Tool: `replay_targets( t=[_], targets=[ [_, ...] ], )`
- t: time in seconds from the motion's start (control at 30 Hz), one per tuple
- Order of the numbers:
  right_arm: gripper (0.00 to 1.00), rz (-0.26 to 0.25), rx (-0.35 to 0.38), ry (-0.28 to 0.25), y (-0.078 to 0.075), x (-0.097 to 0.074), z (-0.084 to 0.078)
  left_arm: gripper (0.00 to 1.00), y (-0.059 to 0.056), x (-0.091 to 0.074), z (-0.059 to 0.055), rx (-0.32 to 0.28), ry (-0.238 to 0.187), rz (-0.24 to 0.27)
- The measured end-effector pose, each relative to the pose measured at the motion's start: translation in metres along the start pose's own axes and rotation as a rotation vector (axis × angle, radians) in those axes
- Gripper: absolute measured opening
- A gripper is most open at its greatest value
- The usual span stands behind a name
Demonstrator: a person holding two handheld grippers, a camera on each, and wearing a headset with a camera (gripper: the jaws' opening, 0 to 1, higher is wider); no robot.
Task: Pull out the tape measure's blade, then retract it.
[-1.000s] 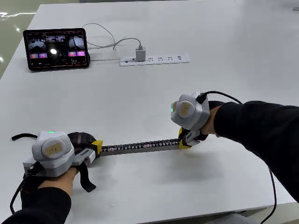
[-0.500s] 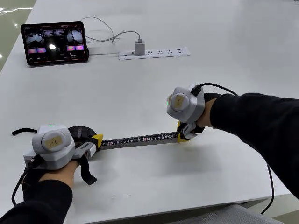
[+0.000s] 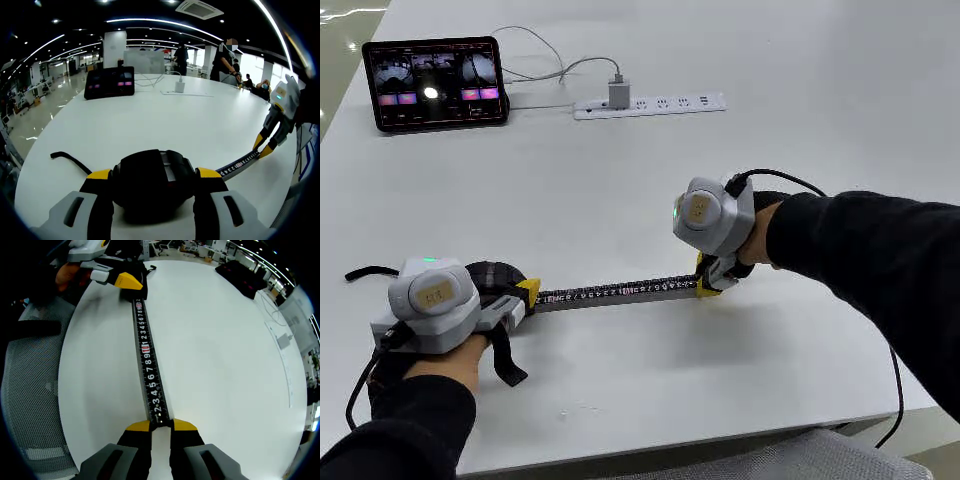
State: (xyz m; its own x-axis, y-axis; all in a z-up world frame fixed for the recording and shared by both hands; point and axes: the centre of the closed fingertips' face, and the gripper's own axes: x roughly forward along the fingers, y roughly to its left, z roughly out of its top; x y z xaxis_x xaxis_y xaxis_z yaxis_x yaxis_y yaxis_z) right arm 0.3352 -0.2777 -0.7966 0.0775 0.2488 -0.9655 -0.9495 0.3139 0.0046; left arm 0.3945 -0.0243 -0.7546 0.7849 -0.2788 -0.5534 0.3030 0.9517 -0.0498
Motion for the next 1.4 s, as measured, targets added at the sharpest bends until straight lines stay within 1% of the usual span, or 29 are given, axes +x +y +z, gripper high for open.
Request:
replay_targets(
  t=[0.37,0.7,0.87,0.97,1.4],
  targets=[
    [0.09,0.0,0.003,0.008,0.001,0.001,0.004,0.6,-0.001,0.0,0.0,0.006,-0.007,-0.003],
    [0.09,0.001,0.008,0.001,0.002,0.002,0.008,0.6,-0.001,0.0,0.0,0.006,-0.006,-0.003],
    [0.08,0.003,-0.008,0.0,0.002,0.003,0.01,0.6,-0.001,0.0,0.0,0.007,-0.005,-0.003],
    [0.08,0.002,-0.001,-0.002,0.002,0.003,0.011,0.6,-0.001,0.0,0.0,0.007,-0.005,-0.003],
    [0.09,-0.002,0.002,0.009,0.003,0.005,0.017,0.6,-0.001,0.001,0.0,0.004,-0.002,-0.004]
  ],
)
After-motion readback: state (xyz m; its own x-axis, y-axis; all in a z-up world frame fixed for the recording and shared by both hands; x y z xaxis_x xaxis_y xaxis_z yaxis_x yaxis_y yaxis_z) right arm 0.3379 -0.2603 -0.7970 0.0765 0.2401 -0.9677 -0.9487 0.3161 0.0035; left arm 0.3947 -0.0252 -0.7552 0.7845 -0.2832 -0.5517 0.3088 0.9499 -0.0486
